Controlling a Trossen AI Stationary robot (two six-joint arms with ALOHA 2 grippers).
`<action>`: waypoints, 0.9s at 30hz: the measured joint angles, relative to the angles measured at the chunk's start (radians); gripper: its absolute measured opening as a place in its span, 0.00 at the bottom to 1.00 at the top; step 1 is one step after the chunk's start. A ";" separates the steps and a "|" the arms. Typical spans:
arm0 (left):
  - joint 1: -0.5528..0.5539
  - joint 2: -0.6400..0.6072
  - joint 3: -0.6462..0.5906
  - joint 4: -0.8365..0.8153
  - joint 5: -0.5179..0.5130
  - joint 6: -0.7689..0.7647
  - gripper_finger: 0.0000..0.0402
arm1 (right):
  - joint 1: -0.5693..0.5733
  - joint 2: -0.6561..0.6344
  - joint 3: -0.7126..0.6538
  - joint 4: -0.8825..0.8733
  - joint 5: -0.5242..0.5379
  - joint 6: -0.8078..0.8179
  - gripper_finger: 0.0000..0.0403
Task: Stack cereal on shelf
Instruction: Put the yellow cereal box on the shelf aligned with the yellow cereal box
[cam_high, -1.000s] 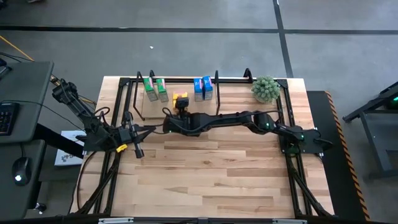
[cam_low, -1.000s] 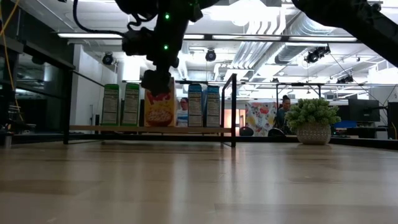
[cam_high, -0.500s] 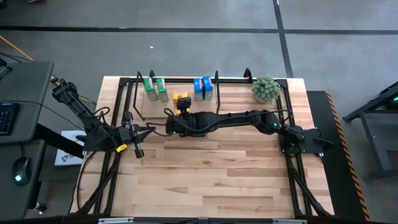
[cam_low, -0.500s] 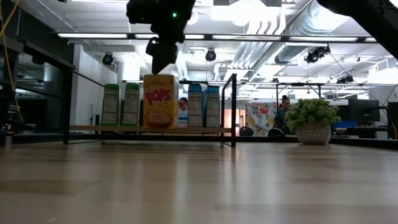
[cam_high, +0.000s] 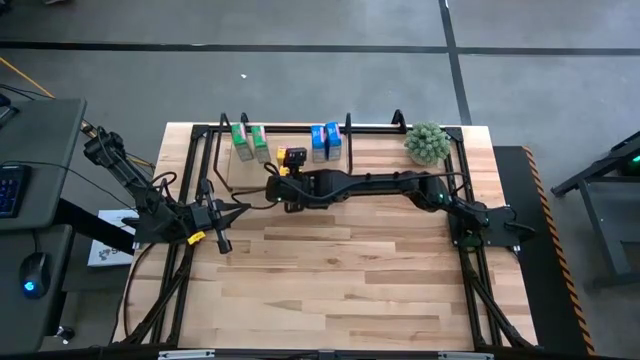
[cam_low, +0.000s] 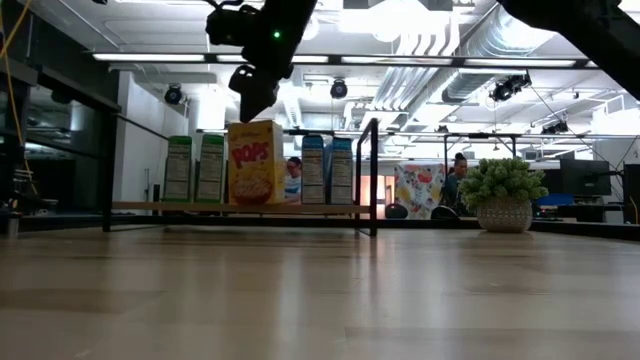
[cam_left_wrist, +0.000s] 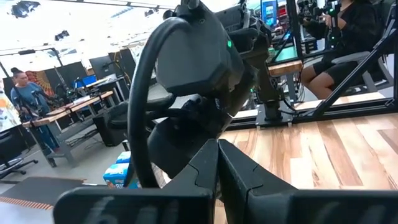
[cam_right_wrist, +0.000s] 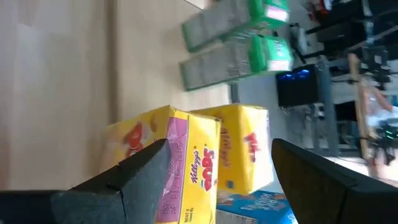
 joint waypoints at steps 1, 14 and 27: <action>0.000 0.000 0.000 0.000 0.001 0.000 0.01 | 0.001 0.002 0.000 -0.004 -0.014 0.001 0.70; 0.000 0.000 0.000 0.000 0.003 0.000 0.01 | 0.002 0.032 -0.003 -0.023 -0.034 0.022 0.70; 0.000 0.000 0.000 0.000 0.003 -0.001 0.01 | -0.005 0.032 -0.002 -0.019 -0.074 0.013 0.70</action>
